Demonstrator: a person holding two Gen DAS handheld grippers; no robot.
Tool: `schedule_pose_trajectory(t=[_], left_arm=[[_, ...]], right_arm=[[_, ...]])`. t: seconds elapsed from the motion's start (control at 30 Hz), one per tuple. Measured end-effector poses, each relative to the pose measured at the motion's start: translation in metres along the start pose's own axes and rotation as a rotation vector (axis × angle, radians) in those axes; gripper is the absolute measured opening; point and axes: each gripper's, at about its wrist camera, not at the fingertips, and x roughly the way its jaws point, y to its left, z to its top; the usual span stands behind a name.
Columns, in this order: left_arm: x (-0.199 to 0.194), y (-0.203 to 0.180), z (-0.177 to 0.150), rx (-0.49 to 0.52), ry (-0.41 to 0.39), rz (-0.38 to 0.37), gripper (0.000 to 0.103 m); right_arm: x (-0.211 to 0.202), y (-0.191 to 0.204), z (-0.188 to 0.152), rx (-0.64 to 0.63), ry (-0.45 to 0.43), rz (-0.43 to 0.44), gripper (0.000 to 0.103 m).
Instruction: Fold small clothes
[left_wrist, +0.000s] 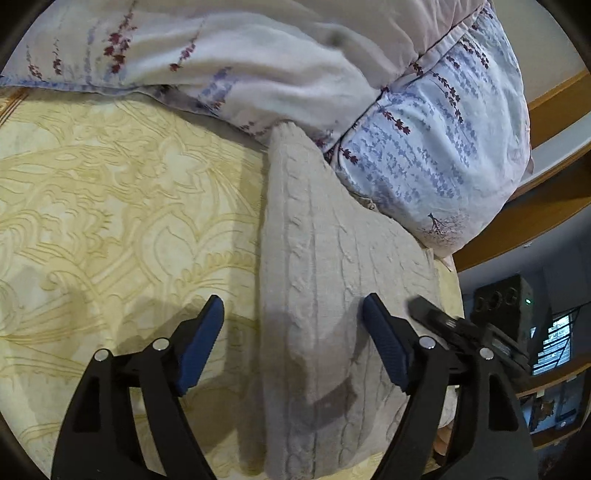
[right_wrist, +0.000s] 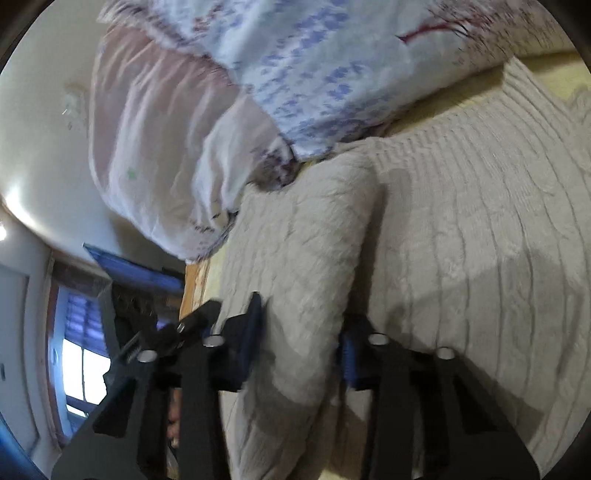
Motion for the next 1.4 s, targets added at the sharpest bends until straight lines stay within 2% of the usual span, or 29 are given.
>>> schedule_pose_trajectory(t=[0.07,0.2,0.4,0.6,0.87,1.0,1.07,1.17,1.27,1.4], left_arm=[[0.002,-0.002,-0.001,0.005,0.004,-0.002,0.081],[0.001,-0.01,-0.001,0.014,0.002,-0.015,0.086],[0.002,-0.019,-0.004,0.032,0.003,-0.016,0.087],[0.006,-0.039,-0.012,0.106,0.013,-0.015,0.087],[0.023,-0.067,-0.028,0.178,0.057,-0.024,0.087],[0.035,-0.073,-0.037,0.194,0.091,-0.022,0.087],[0.039,-0.075,-0.04,0.205,0.097,-0.013,0.087],[0.041,-0.075,-0.042,0.201,0.105,-0.021,0.087],[0.04,-0.074,-0.045,0.203,0.103,-0.032,0.086],[0.037,-0.073,-0.05,0.197,0.102,-0.051,0.083]], right_arm=[[0.002,-0.002,0.001,0.007,-0.018,-0.009,0.02],[-0.01,0.018,0.002,-0.097,-0.072,-0.07,0.017],[-0.036,0.037,0.006,-0.209,-0.14,-0.154,0.016],[-0.06,0.026,0.007,-0.239,-0.19,-0.277,0.016],[-0.107,0.009,0.008,-0.278,-0.301,-0.454,0.016],[-0.11,-0.007,0.008,-0.266,-0.303,-0.508,0.016],[-0.102,-0.022,0.009,-0.242,-0.268,-0.532,0.017],[-0.102,-0.036,0.009,-0.191,-0.247,-0.498,0.026],[-0.119,-0.046,0.006,-0.116,-0.243,-0.407,0.038],[-0.139,-0.05,-0.014,-0.087,-0.231,-0.333,0.04]])
